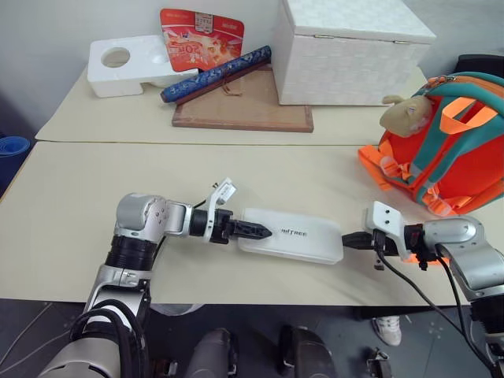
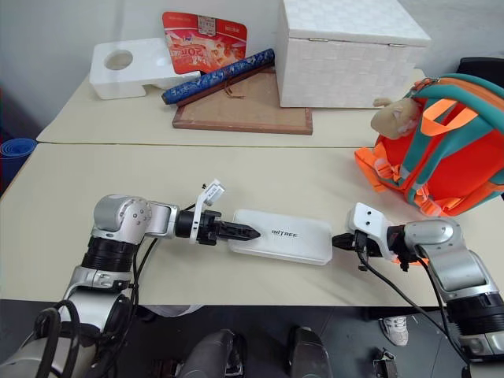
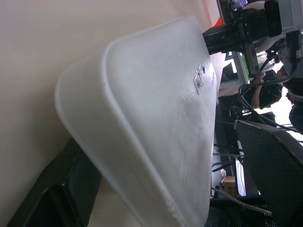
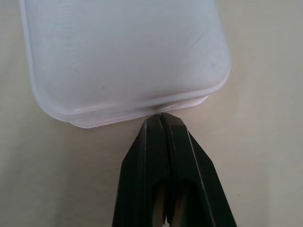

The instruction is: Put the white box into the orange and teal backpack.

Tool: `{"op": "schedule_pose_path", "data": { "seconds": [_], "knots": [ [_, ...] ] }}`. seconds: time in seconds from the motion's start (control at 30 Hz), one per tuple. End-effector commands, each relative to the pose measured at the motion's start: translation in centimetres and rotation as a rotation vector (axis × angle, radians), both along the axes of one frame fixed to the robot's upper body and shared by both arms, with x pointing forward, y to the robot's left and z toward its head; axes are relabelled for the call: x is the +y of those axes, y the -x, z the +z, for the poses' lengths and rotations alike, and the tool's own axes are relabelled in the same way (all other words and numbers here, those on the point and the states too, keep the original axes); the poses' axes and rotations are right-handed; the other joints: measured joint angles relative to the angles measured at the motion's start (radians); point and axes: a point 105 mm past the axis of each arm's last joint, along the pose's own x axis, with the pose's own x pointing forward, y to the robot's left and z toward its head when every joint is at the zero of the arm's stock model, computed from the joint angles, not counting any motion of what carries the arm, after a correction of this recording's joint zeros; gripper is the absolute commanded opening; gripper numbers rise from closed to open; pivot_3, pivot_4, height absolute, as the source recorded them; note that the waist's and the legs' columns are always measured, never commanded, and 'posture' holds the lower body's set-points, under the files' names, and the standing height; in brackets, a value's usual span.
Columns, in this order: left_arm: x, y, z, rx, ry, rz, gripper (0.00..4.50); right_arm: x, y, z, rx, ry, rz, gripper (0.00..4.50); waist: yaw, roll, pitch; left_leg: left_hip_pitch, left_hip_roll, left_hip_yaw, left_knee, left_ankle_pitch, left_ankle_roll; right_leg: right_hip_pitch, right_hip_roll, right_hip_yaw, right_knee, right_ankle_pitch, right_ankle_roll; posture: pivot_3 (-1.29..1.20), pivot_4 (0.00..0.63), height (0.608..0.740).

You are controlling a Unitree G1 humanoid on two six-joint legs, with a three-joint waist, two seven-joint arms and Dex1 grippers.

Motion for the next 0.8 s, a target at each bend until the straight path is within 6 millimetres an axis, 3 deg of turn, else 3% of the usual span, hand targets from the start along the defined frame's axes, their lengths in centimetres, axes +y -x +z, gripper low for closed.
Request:
{"op": "schedule_pose_path", "data": {
  "seconds": [0.03, 0.17, 0.27, 0.43, 0.53, 0.63, 0.7, 0.8],
  "knots": [
    [0.3, -0.5, 1.0, -0.001, 0.048, 0.022, 3.25, 0.4, -0.1, 0.3, -0.034, -0.014, 0.002, 0.0, -0.001, 0.0, 0.0, 0.0, 0.001, 0.0, 0.0, 0.0, 0.0, 0.0, 0.0, 0.0, 0.0, 0.0, 0.0, 0.0, 0.15, 0.74],
    [1.4, -0.4, 1.9, -0.005, 0.073, 0.036, 2.04, 0.0, -0.1, 0.2, -0.043, -0.027, -0.042, 0.0, -0.003, 0.0, 0.0, -0.001, 0.002, 0.0, 0.0, 0.0, -0.001, -0.001, 0.001, 0.0, 0.0, 0.0, 0.0, 0.0, 0.15, 0.74],
    [1.9, -0.3, 2.2, -0.001, 0.085, 0.047, 1.38, -0.5, -0.2, 0.1, -0.056, -0.036, -0.093, 0.0, -0.003, -0.001, 0.0, -0.001, 0.002, 0.0, 0.0, 0.0, -0.002, -0.001, 0.001, 0.0, 0.0, 0.0, 0.0, 0.0, 0.15, 0.74],
    [2.8, -0.2, 4.3, -0.018, 0.185, 0.085, 1.26, -2.6, 0.7, 2.3, -0.102, -0.165, -0.291, 0.0, 0.001, -0.001, 0.0, -0.001, 0.003, 0.0, 0.0, 0.0, -0.002, -0.001, 0.001, 0.0, 0.0, 0.0, 0.0, 0.0, 0.15, 0.74],
    [4.0, 0.1, 5.8, -0.055, 0.241, 0.113, 1.26, -5.6, 2.2, 4.9, -0.149, -0.269, -0.477, 0.59, 0.003, -0.001, 0.0, -0.003, 0.002, -0.001, 0.0, 0.0, -0.002, -0.002, 0.0, 0.0, 0.0, 0.0, 0.0, 0.0, 0.15, 0.74],
    [5.2, 0.1, 6.8, -0.101, 0.261, 0.154, 1.26, -8.3, 3.9, 7.8, -0.22, -0.311, -0.614, 1.72, 0.002, -0.001, 0.0, -0.003, 0.002, -0.001, -0.001, 0.0, -0.002, -0.003, 0.0, 0.0, -0.001, 0.0, 0.0, 0.0, 0.15, 0.74],
    [6.3, 0.1, 7.6, -0.133, 0.282, 0.186, 1.26, -10.2, 4.8, 9.8, -0.268, -0.363, -0.718, 2.19, 0.001, -0.001, 0.0, -0.003, 0.002, -0.001, -0.001, 0.0, -0.002, -0.003, 0.001, 0.0, -0.001, 0.0, 0.0, 0.0, 0.15, 0.74],
    [7.0, 0.5, 9.7, -0.203, 0.353, 0.184, 1.26, -11.7, 4.9, 11.2, -0.289, -0.452, -0.808, 3.11, -0.003, -0.001, 0.0, -0.003, 0.003, -0.001, -0.002, 0.0, -0.003, -0.003, 0.001, 0.0, -0.001, 0.0, 0.0, 0.0, 0.15, 0.74]
  ]
}}
